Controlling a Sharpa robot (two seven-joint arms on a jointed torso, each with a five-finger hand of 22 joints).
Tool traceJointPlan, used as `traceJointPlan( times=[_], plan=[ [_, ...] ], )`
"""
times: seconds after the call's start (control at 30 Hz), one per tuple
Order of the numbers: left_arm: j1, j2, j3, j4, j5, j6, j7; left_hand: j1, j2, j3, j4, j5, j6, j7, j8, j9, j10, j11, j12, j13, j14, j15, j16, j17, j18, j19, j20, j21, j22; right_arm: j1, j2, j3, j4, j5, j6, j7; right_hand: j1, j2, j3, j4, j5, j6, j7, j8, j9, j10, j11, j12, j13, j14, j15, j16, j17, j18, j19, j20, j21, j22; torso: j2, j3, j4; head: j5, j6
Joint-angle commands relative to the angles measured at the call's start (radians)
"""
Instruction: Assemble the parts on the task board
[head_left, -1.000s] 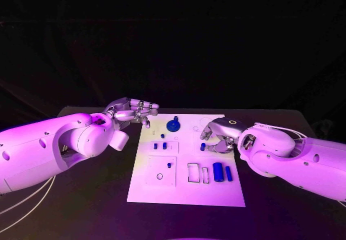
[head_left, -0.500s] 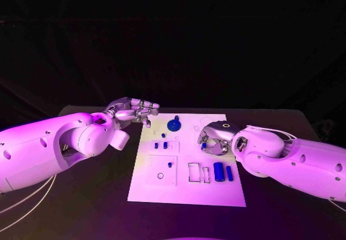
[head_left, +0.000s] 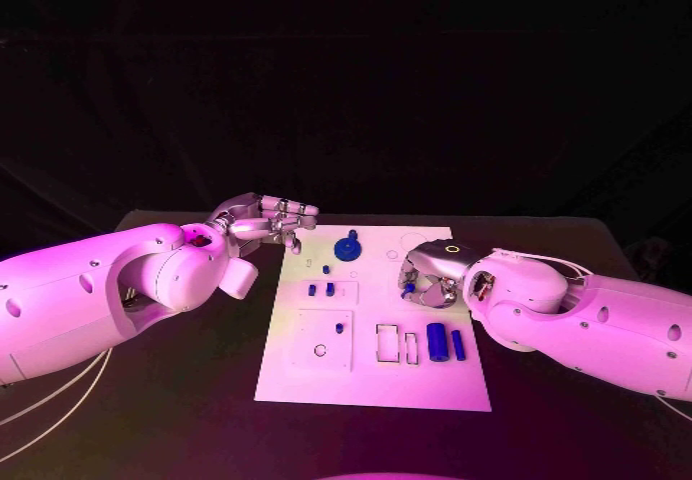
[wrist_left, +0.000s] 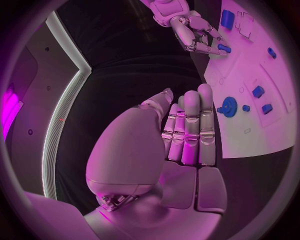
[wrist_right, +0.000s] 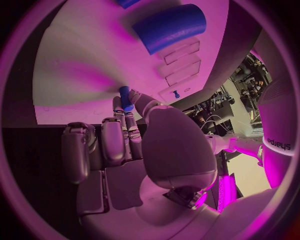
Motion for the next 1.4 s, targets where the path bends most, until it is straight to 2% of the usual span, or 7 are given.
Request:
traceJointPlan(
  times=[0.03,0.1,0.4,1.0,1.4],
  plan=[
    [0.0,0.001,0.001,0.001,0.006,0.016,0.001,0.003,0.007,-0.002,-0.001,-0.001,-0.009,0.001,0.003,-0.002,-0.007,-0.003,0.003,0.002,-0.005,0.001,-0.006,-0.001,0.013,-0.005,0.001,-0.006,-0.001,-0.002,-0.002,-0.002,-0.002,-0.022,0.006,-0.008,-0.001,-0.003,0.006,0.001,-0.003,0.004,0.005,0.002,0.0,0.01,-0.005,-0.004,-0.002,0.037,-0.005,0.0,-0.006,0.001,0.02,-0.009,-0.004,0.161,0.0,0.0,-0.0002,0.0,0.0],
    [0.0,0.001,0.001,0.001,0.006,0.016,0.001,0.003,0.007,-0.002,-0.001,-0.001,-0.009,0.001,0.003,-0.002,-0.008,-0.003,0.004,0.002,-0.005,0.001,-0.006,-0.001,0.013,-0.005,0.001,-0.006,-0.001,-0.002,-0.003,-0.002,0.0,-0.023,0.005,-0.009,-0.008,-0.013,0.005,0.003,-0.003,-0.001,0.007,-0.002,-0.001,0.001,-0.001,-0.01,-0.005,0.036,-0.002,-0.002,-0.008,0.001,0.018,-0.008,-0.006,0.16,0.0,-0.0001,0.0001,-0.001,0.0],
    [0.0,0.0,0.0,0.0,0.006,0.016,0.0,0.003,0.007,-0.002,-0.001,-0.001,-0.009,0.001,0.003,-0.002,-0.008,-0.003,0.004,0.002,-0.005,0.001,-0.006,-0.001,0.013,-0.005,0.001,-0.006,-0.001,-0.002,-0.008,-0.002,0.008,-0.023,0.001,-0.011,-0.02,-0.029,0.008,0.007,-0.002,-0.02,0.009,-0.015,-0.006,-0.011,0.003,-0.018,-0.007,0.033,0.002,-0.005,-0.013,0.002,0.015,-0.004,-0.011,0.158,0.0,-0.0006,0.0005,-0.002,0.0],
    [0.0,0.0,0.0,-0.001,0.006,0.016,0.0,0.003,0.007,-0.002,-0.001,-0.001,-0.009,0.001,0.003,-0.002,-0.008,-0.003,0.004,0.002,-0.005,0.001,-0.006,-0.001,0.013,-0.005,0.001,-0.006,-0.001,-0.003,-0.008,-0.002,0.017,-0.012,-0.021,-0.003,0.003,-0.017,0.038,-0.004,0.003,-0.008,0.007,-0.013,-0.003,0.029,-0.007,-0.003,0.001,0.035,-0.006,0.002,-0.007,-0.001,0.023,-0.009,0.002,0.169,0.0,-0.0005,0.0004,-0.004,0.001],
    [0.0,0.0,0.0,-0.001,0.006,0.015,0.0,0.003,0.007,-0.002,-0.001,-0.001,-0.009,0.001,0.003,-0.002,-0.008,-0.003,0.004,0.002,-0.005,0.001,-0.006,-0.001,0.013,-0.005,0.001,-0.006,-0.001,-0.003,-0.01,-0.002,0.016,-0.013,-0.007,-0.012,-0.012,-0.039,0.038,-0.004,0.004,-0.033,0.008,-0.027,-0.009,0.008,-0.001,-0.021,-0.004,0.031,-0.002,-0.007,-0.019,0.002,0.015,-0.007,-0.012,0.161,0.0,-0.0003,0.0005,-0.004,0.001]
  ],
)
